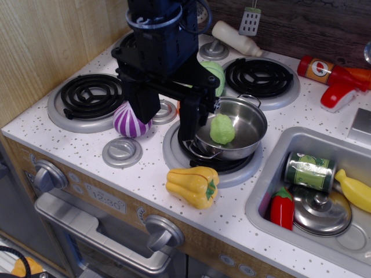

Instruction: Take broccoli out of pan

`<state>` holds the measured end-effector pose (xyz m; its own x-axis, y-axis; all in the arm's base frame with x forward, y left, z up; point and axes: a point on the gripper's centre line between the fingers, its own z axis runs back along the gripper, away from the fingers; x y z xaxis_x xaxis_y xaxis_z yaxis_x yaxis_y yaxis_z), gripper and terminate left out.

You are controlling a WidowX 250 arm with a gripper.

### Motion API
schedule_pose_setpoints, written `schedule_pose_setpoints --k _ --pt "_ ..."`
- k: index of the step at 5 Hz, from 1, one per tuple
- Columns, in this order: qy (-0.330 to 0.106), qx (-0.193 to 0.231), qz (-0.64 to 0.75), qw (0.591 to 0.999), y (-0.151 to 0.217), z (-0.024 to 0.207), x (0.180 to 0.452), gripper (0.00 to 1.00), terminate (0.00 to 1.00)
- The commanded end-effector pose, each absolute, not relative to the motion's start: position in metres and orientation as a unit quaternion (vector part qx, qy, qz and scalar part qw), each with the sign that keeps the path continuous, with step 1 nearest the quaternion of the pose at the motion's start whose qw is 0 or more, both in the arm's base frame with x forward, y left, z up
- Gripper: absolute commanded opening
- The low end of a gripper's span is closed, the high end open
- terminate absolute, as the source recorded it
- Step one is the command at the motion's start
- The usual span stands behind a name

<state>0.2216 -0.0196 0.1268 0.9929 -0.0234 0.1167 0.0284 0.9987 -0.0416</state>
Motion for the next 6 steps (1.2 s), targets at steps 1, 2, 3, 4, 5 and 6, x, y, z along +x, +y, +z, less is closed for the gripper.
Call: schedule_pose_setpoints --k 1,2,3,4,5,6 --pt "-0.058 -0.022 -0.013 0.998 -0.02 0.127 0.222 1.0 0.0" --pt "-0.081 -0.015 -0.002 0.997 -0.021 0.104 0.263 1.0 0.0" --pt "-0.097 -0.008 -0.01 0.995 -0.019 0.094 0.296 1.0 0.0" --pt "-0.107 -0.01 -0.011 0.994 -0.019 0.091 0.313 1.0 0.0" --pt "-0.119 -0.014 -0.007 0.993 -0.026 0.089 0.323 1.0 0.0" --pt "-0.134 -0.01 -0.016 0.991 -0.029 0.077 0.335 1.0 0.0"
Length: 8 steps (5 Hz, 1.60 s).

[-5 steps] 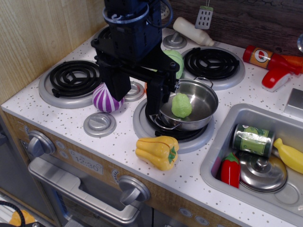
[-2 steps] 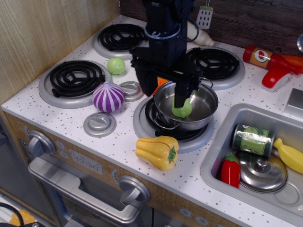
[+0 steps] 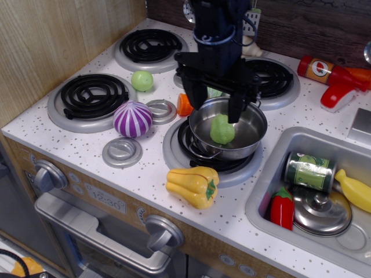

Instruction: Take broccoli out of pan

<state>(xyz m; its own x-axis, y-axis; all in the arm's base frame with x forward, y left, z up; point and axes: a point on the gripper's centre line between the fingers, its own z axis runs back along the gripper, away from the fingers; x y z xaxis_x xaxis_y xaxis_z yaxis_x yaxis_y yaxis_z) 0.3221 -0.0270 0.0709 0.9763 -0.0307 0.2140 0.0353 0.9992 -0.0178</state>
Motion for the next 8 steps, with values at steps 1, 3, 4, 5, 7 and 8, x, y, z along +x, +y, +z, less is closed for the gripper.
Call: schedule_pose_setpoints --k 1,3,4,5,7,8 --pt "-0.145 -0.017 -0.023 0.989 -0.028 0.065 0.342 1.0 0.0" --pt "-0.151 -0.016 -0.022 0.988 -0.027 0.04 0.346 1.0 0.0" --pt "-0.157 -0.021 -0.015 0.987 -0.026 0.03 0.348 1.0 0.0" --pt "-0.15 -0.019 -0.008 0.988 -0.031 0.04 0.351 0.0 0.0" --pt "-0.107 0.0 -0.006 0.994 -0.014 0.099 0.343 0.0 0.0" --pt "-0.089 0.014 -0.019 0.996 0.008 0.118 0.335 0.0 0.0"
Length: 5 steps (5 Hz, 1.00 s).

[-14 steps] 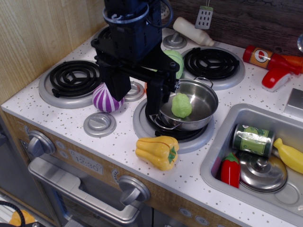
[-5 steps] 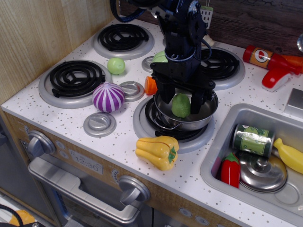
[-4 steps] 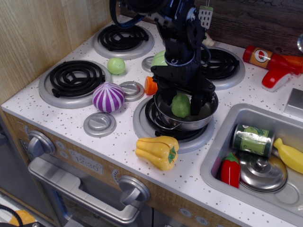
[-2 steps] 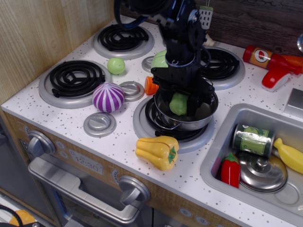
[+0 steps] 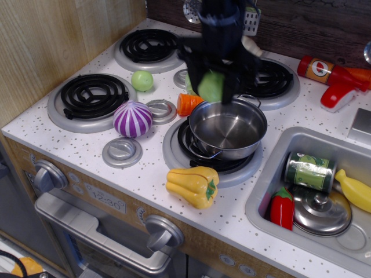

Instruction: Take broccoli out of pan

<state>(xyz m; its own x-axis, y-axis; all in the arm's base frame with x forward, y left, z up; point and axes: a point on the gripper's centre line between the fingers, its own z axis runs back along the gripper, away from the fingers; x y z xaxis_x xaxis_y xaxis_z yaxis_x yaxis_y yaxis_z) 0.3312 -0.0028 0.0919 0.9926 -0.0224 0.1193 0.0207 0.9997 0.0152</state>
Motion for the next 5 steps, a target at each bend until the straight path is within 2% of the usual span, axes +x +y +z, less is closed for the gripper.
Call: schedule_pose_setpoints --k 1,3,4,5 --pt "-0.089 0.02 -0.024 0.996 0.022 0.112 0.32 0.0 0.0" --pt "-0.104 0.008 -0.027 0.994 0.021 0.067 0.304 0.0 0.0" --pt "-0.098 -0.004 -0.034 0.995 0.029 0.049 0.303 1.0 0.0" --pt "-0.105 -0.008 -0.032 0.994 0.032 0.041 0.304 1.0 0.0"
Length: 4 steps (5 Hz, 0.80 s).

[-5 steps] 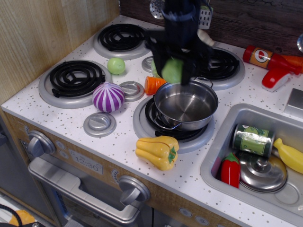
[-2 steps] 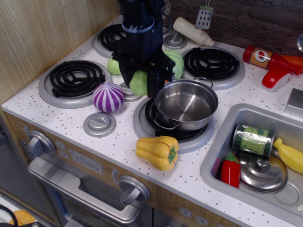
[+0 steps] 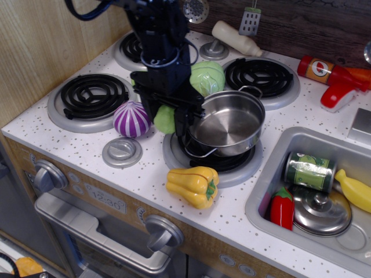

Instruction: Take broccoli out of pan

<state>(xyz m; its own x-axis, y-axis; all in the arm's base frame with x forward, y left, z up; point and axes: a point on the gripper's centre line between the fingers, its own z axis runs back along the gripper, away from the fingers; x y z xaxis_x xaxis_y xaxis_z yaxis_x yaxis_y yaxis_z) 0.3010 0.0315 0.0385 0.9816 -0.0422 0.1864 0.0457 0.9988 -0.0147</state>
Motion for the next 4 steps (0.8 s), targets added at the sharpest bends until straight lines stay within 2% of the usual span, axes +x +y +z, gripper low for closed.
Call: schedule_pose_setpoints --k 1,3,4 --pt "-0.115 -0.013 -0.04 0.992 0.0329 0.0381 0.3054 1.0 0.0" --pt "-0.115 -0.013 -0.04 0.992 0.0329 0.0381 0.3054 1.0 0.0" --pt "-0.115 -0.013 -0.04 0.992 0.0329 0.0381 0.3054 1.0 1.0"
